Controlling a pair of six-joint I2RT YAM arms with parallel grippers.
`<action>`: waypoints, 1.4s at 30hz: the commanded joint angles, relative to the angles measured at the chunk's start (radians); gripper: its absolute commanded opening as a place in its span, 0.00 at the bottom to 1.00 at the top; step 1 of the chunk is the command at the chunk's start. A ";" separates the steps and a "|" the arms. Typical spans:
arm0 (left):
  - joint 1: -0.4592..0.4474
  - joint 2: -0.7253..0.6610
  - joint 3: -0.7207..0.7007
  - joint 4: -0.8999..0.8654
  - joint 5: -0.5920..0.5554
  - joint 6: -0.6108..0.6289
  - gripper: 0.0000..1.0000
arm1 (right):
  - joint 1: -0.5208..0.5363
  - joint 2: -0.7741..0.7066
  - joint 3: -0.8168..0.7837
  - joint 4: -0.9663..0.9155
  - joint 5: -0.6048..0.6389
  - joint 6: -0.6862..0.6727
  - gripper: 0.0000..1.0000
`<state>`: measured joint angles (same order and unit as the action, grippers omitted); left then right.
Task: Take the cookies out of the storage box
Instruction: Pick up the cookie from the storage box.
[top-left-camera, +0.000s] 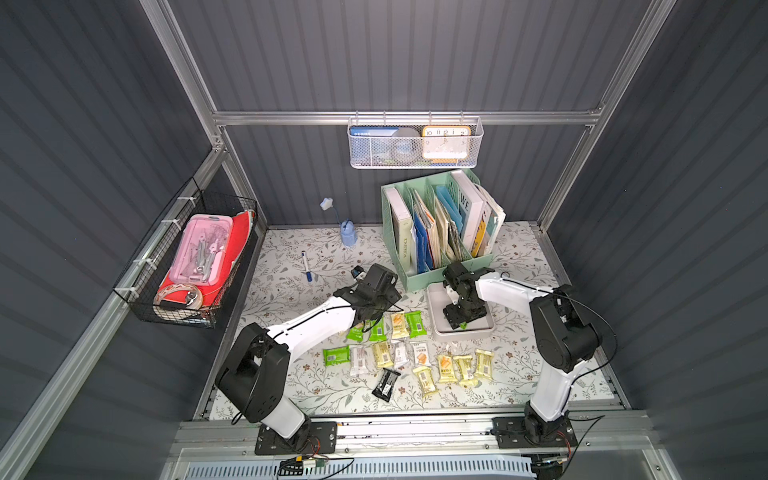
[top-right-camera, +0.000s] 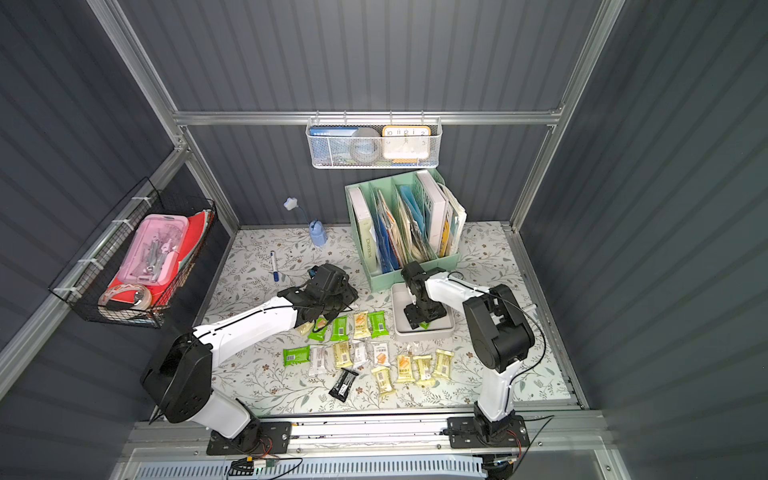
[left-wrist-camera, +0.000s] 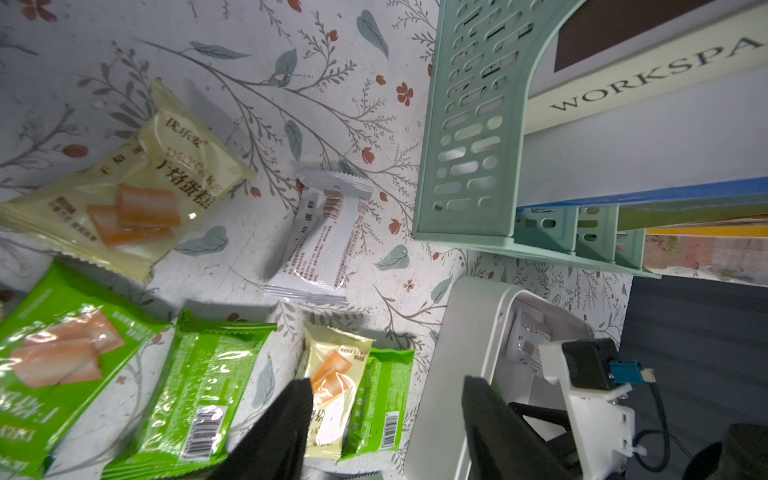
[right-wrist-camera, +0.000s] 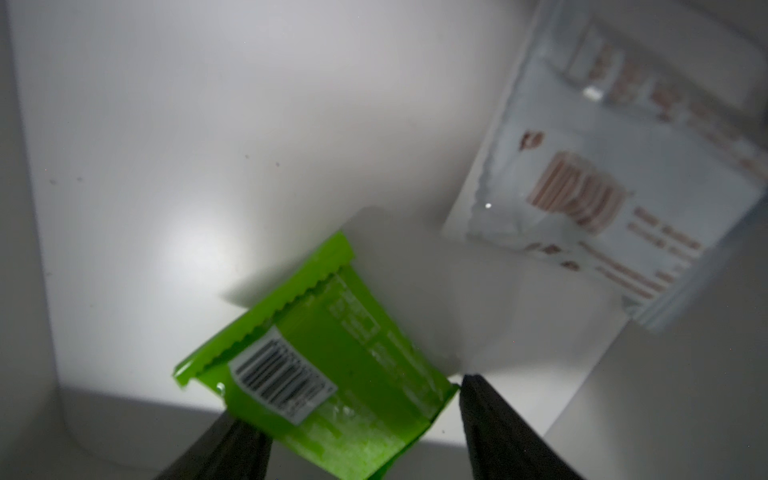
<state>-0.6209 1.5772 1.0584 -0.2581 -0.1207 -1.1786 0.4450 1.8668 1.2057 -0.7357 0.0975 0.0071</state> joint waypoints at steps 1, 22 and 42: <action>0.007 -0.035 -0.008 -0.030 -0.025 -0.009 0.63 | 0.003 0.038 0.027 0.024 0.015 -0.006 0.69; 0.010 -0.048 -0.016 -0.041 -0.030 -0.019 0.62 | 0.012 -0.078 -0.044 0.119 0.057 0.001 0.40; 0.009 -0.039 -0.009 -0.041 -0.027 -0.019 0.62 | 0.014 -0.066 -0.043 0.137 0.167 -0.019 0.26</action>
<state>-0.6155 1.5532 1.0523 -0.2661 -0.1352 -1.1870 0.4553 1.7813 1.1568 -0.5907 0.2161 -0.0059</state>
